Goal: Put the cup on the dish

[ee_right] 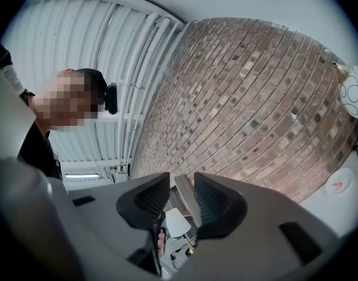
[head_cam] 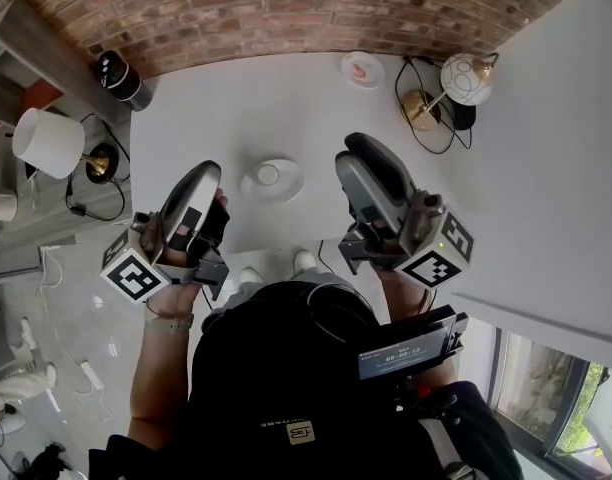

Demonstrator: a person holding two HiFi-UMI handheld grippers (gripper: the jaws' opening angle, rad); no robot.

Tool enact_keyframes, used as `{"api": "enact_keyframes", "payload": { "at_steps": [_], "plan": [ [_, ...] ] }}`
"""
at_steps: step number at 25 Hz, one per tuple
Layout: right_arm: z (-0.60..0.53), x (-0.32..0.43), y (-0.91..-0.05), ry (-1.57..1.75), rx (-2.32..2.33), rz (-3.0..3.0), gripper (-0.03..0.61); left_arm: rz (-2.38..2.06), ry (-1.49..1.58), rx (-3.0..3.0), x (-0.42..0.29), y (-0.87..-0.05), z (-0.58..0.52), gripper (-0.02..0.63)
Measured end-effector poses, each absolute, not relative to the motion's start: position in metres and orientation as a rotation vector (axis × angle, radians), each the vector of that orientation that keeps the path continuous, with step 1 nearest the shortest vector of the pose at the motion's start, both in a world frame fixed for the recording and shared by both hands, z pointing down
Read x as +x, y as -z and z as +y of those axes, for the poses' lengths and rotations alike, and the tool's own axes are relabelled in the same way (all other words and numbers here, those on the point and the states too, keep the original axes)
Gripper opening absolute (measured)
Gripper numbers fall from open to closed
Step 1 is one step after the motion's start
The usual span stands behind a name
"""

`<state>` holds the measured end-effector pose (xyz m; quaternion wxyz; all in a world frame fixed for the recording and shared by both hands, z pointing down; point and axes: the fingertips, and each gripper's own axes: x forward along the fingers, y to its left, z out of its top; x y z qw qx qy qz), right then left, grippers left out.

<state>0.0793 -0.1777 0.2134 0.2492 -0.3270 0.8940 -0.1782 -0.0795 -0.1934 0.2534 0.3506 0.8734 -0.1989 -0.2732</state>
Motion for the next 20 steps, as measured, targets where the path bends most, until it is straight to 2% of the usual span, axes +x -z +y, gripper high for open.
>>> {"api": "enact_keyframes", "payload": {
  "at_steps": [20],
  "plan": [
    [-0.1858, 0.0827, -0.2147, 0.501, -0.875, 2.403, 0.121, -0.533, 0.687, 2.275, -0.0795, -0.251, -0.1955, 0.005]
  ]
}}
